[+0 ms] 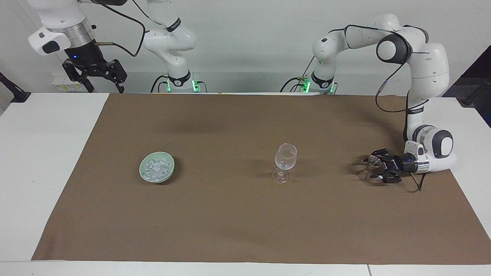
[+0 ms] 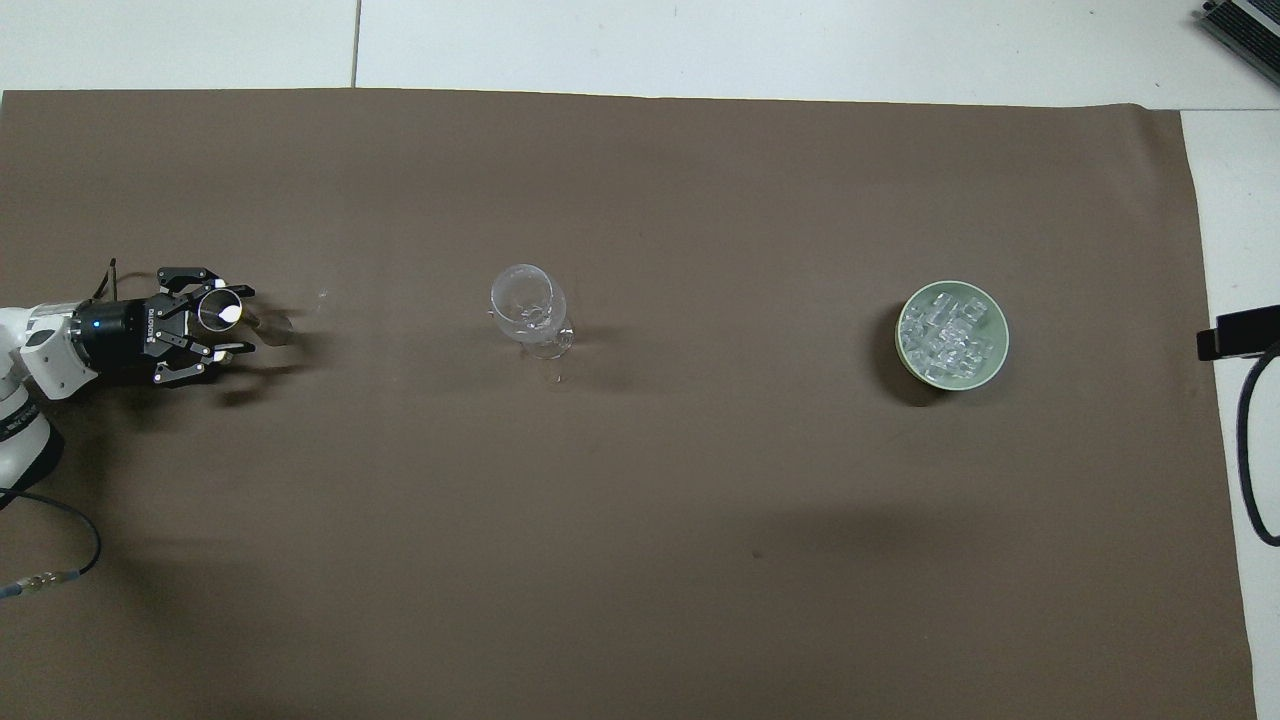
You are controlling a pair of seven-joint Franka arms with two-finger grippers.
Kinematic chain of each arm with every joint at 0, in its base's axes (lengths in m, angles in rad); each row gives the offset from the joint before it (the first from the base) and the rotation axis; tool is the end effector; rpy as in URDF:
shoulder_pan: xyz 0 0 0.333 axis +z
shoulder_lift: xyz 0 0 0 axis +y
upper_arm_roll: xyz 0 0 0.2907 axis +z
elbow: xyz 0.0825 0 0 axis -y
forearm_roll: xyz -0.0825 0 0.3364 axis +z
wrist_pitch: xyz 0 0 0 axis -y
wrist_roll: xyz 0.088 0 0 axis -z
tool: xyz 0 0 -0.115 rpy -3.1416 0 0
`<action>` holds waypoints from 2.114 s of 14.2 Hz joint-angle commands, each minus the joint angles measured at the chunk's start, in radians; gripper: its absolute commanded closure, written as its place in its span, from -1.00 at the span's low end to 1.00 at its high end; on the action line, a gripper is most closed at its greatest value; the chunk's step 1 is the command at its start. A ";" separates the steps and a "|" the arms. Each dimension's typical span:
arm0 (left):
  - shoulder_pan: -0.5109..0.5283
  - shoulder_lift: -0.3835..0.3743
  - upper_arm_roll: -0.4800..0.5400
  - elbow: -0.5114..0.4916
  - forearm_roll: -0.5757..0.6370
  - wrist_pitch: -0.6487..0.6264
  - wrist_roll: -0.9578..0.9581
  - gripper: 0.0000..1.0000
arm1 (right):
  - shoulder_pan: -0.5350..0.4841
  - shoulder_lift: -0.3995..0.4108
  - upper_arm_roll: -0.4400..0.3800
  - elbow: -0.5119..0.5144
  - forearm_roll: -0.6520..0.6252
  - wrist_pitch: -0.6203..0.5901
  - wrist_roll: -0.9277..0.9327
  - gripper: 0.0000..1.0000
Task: Pour wine and add ice with both arms
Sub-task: 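Reach the left gripper to the small metal jigger and grasp it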
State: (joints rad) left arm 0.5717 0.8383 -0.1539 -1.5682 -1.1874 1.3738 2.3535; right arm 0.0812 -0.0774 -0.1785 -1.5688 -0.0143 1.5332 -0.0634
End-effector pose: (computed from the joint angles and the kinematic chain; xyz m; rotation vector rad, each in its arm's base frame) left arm 0.5659 0.1344 0.2099 1.2748 -1.1361 1.2043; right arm 0.4789 -0.0522 0.6263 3.1367 -0.0541 0.0634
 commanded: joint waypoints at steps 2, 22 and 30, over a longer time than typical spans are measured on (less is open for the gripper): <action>0.002 0.002 0.000 -0.021 -0.023 -0.013 0.029 -0.31 | -0.006 -0.013 0.005 -0.008 0.019 -0.005 0.019 -1.00; -0.006 -0.008 0.002 -0.023 -0.020 -0.015 0.029 0.86 | -0.006 -0.013 0.005 -0.008 0.019 -0.005 0.019 -1.00; -0.082 -0.109 -0.027 -0.009 -0.023 -0.021 0.020 1.00 | -0.006 -0.013 0.005 -0.008 0.019 -0.005 0.019 -1.00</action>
State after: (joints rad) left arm 0.5296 0.7885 -0.1977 -1.5585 -1.1915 1.3636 2.3716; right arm 0.0812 -0.0774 -0.1785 -1.5687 -0.0143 1.5332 -0.0634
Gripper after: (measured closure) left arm 0.780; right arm 0.000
